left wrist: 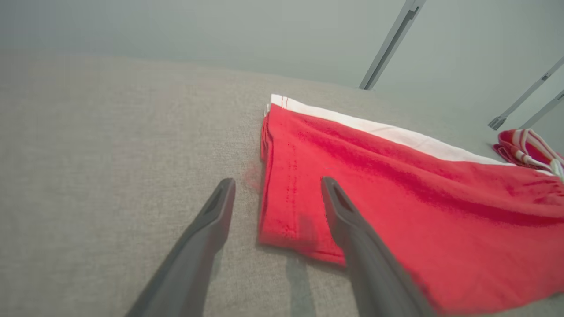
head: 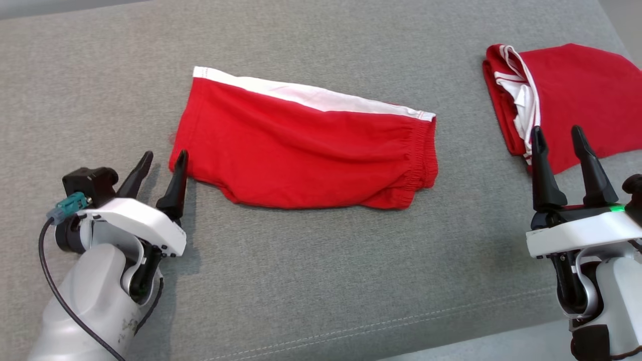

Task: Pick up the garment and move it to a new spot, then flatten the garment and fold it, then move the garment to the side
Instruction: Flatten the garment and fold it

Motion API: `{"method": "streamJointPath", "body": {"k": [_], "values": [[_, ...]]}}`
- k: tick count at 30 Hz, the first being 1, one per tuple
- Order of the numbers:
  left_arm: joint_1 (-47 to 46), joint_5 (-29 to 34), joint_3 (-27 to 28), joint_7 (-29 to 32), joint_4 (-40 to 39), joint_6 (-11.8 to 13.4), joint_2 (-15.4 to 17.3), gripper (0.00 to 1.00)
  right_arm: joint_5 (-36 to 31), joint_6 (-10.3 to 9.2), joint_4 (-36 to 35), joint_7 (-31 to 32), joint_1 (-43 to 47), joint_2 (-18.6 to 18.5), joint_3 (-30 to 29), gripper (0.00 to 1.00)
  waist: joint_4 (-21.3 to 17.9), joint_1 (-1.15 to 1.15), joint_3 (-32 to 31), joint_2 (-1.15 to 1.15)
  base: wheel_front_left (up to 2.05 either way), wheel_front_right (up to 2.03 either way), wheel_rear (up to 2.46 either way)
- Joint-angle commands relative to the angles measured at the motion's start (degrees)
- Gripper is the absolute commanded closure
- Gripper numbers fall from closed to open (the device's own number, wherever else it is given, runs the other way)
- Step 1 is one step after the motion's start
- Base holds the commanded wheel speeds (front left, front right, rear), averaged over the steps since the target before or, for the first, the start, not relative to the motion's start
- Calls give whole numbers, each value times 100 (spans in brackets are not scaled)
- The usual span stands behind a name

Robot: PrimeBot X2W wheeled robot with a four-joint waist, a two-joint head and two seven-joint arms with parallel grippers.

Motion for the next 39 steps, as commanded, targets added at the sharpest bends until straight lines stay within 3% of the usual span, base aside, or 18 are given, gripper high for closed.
{"method": "streamJointPath", "body": {"k": [1,10,20,23,24,25,26,27,39], "values": [[-67,86,219,-33,64,-10,161,0,-36,24,-192,-68,58,-19,112,0,-89,0,48,0,0,0,0],[-466,1,153,-33,1050,-43,-165,0,32,24,-172,-68,83,44,120,0,-281,0,174,0,0,0,0],[-593,-759,-242,291,1130,-47,-287,2,98,24,-126,-68,32,59,222,0,-347,0,232,0,0,0,0],[-584,-920,-438,395,1107,-47,-287,49,104,24,-93,-68,26,46,239,0,-332,0,213,0,0,0,0],[-571,-952,-546,478,1092,-47,-289,60,102,24,-82,-68,24,38,247,0,-326,0,205,0,0,0,0],[-563,-995,-631,526,1070,-47,-290,64,113,24,-73,-68,22,39,255,0,-317,0,199,0,0,0,0],[-560,-1030,-714,568,1054,-47,-285,78,122,24,-66,-68,18,39,264,0,-309,0,192,0,0,0,0],[-552,-1118,-856,638,1033,-48,-283,100,123,24,-53,-68,7,38,291,0,-295,0,178,0,0,0,0],[-574,-1238,-1170,133,1393,-48,-313,100,178,24,17,-68,47,-24,374,0,-7,0,-71,0,0,0,0]]}}
